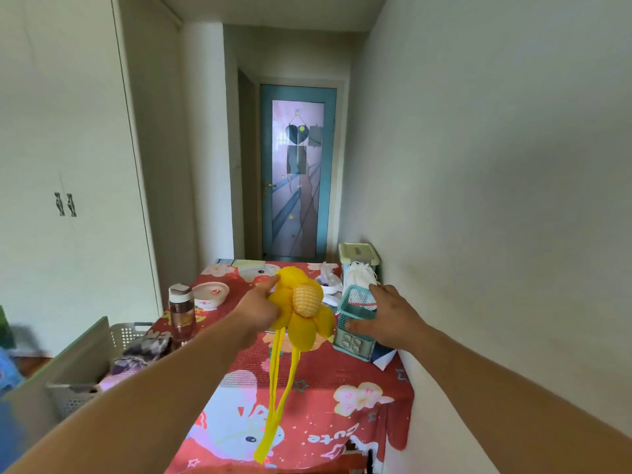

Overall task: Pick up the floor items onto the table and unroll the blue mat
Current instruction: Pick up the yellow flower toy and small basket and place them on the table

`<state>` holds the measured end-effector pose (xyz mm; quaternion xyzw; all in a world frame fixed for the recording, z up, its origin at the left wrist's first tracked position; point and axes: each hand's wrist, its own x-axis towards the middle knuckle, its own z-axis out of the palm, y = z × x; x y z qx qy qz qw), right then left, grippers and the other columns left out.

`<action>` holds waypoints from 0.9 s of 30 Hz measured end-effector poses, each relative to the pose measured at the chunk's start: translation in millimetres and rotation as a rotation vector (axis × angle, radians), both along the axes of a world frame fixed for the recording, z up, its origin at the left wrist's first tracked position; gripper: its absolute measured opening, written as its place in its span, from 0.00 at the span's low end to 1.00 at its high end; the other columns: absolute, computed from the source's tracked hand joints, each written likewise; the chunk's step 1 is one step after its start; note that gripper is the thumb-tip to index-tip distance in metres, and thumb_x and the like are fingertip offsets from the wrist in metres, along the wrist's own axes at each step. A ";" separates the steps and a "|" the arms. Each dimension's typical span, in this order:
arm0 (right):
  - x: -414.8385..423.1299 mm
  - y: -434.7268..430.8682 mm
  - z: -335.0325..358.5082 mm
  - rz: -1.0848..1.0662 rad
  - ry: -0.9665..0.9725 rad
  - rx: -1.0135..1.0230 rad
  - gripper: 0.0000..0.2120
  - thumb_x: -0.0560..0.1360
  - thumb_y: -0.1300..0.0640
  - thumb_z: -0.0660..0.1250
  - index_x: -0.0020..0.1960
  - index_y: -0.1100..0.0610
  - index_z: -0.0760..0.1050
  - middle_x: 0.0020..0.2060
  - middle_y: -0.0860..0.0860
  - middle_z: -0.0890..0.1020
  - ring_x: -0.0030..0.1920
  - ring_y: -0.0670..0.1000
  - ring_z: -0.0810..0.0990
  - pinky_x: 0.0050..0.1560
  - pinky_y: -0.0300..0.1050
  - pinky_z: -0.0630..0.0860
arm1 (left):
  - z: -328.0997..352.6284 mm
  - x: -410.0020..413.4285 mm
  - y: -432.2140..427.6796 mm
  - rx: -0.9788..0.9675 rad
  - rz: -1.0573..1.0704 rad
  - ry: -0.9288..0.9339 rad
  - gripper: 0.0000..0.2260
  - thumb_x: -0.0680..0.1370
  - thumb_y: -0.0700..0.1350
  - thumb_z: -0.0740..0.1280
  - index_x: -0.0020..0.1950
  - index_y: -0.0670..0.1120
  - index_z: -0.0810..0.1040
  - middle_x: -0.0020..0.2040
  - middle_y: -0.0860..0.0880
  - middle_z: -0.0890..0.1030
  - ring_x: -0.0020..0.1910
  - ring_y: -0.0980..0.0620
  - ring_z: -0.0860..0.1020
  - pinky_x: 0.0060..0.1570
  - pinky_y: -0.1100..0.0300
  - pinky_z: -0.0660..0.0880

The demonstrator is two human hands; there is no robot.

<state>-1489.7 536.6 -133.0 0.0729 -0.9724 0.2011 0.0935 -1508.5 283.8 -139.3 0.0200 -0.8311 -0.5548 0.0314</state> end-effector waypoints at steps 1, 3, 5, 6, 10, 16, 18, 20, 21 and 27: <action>-24.0 8.1 -4.6 0.014 -0.021 0.005 0.42 0.63 0.32 0.70 0.68 0.52 0.62 0.59 0.52 0.70 0.57 0.52 0.73 0.56 0.50 0.75 | -3.0 -17.6 9.3 0.009 0.023 -0.008 0.32 0.74 0.29 0.57 0.73 0.56 0.61 0.73 0.44 0.66 0.40 0.53 0.75 0.39 0.58 0.74; -63.3 20.0 -16.5 0.026 -0.069 0.010 0.44 0.62 0.31 0.69 0.69 0.52 0.61 0.60 0.52 0.70 0.58 0.52 0.73 0.57 0.51 0.75 | -9.3 -49.8 23.8 0.013 0.064 -0.021 0.31 0.75 0.30 0.58 0.73 0.56 0.61 0.72 0.44 0.66 0.40 0.52 0.75 0.40 0.58 0.75; -94.5 28.3 -31.5 0.037 -0.085 0.009 0.44 0.63 0.31 0.69 0.69 0.53 0.61 0.61 0.53 0.70 0.58 0.52 0.72 0.58 0.51 0.74 | -12.3 -78.0 34.0 0.028 0.065 -0.032 0.31 0.75 0.31 0.58 0.73 0.56 0.61 0.72 0.44 0.66 0.41 0.52 0.75 0.38 0.58 0.75; -109.6 32.2 -38.0 0.039 -0.100 0.009 0.44 0.63 0.31 0.69 0.70 0.53 0.60 0.61 0.53 0.69 0.58 0.53 0.72 0.59 0.51 0.73 | -11.1 -94.2 39.1 0.029 0.058 -0.036 0.31 0.75 0.31 0.58 0.73 0.56 0.61 0.72 0.44 0.66 0.41 0.51 0.76 0.37 0.58 0.75; -157.6 42.4 -60.5 0.034 -0.116 -0.013 0.47 0.63 0.31 0.69 0.72 0.55 0.58 0.64 0.55 0.67 0.63 0.55 0.70 0.61 0.48 0.69 | -3.6 -152.5 50.1 0.139 0.076 -0.017 0.32 0.74 0.29 0.57 0.74 0.54 0.60 0.59 0.40 0.74 0.45 0.45 0.76 0.39 0.53 0.76; -211.2 44.0 -106.2 0.041 -0.068 -0.051 0.43 0.65 0.35 0.71 0.70 0.56 0.60 0.60 0.55 0.69 0.59 0.54 0.71 0.55 0.44 0.68 | -58.9 -213.8 51.0 0.021 0.101 -0.031 0.31 0.74 0.31 0.59 0.73 0.55 0.61 0.66 0.44 0.70 0.40 0.49 0.76 0.37 0.57 0.76; -222.0 42.6 -130.2 0.059 -0.074 -0.072 0.42 0.65 0.37 0.73 0.70 0.56 0.60 0.62 0.55 0.69 0.62 0.55 0.69 0.59 0.46 0.67 | -105.3 -225.2 49.0 0.004 0.112 -0.065 0.31 0.73 0.31 0.59 0.73 0.54 0.62 0.69 0.43 0.69 0.46 0.46 0.77 0.41 0.55 0.75; -233.5 42.0 -161.6 0.071 -0.089 -0.107 0.43 0.66 0.39 0.73 0.71 0.56 0.58 0.63 0.55 0.67 0.65 0.56 0.67 0.64 0.48 0.66 | -159.0 -234.9 48.0 0.026 0.116 -0.117 0.31 0.73 0.29 0.58 0.73 0.51 0.62 0.67 0.39 0.71 0.51 0.43 0.75 0.46 0.53 0.73; -235.8 40.9 -173.7 0.071 -0.106 -0.110 0.43 0.66 0.39 0.73 0.72 0.56 0.58 0.64 0.55 0.67 0.65 0.56 0.67 0.64 0.48 0.66 | -180.1 -235.0 46.7 0.054 0.119 -0.153 0.31 0.72 0.28 0.58 0.73 0.50 0.62 0.65 0.38 0.72 0.50 0.44 0.75 0.48 0.52 0.73; -261.1 37.8 -254.8 0.087 -0.212 -0.046 0.47 0.67 0.37 0.71 0.75 0.58 0.53 0.66 0.55 0.63 0.67 0.56 0.65 0.65 0.50 0.67 | -283.3 -250.5 44.6 0.019 0.178 -0.282 0.33 0.70 0.29 0.59 0.73 0.48 0.63 0.56 0.39 0.77 0.44 0.46 0.75 0.43 0.56 0.72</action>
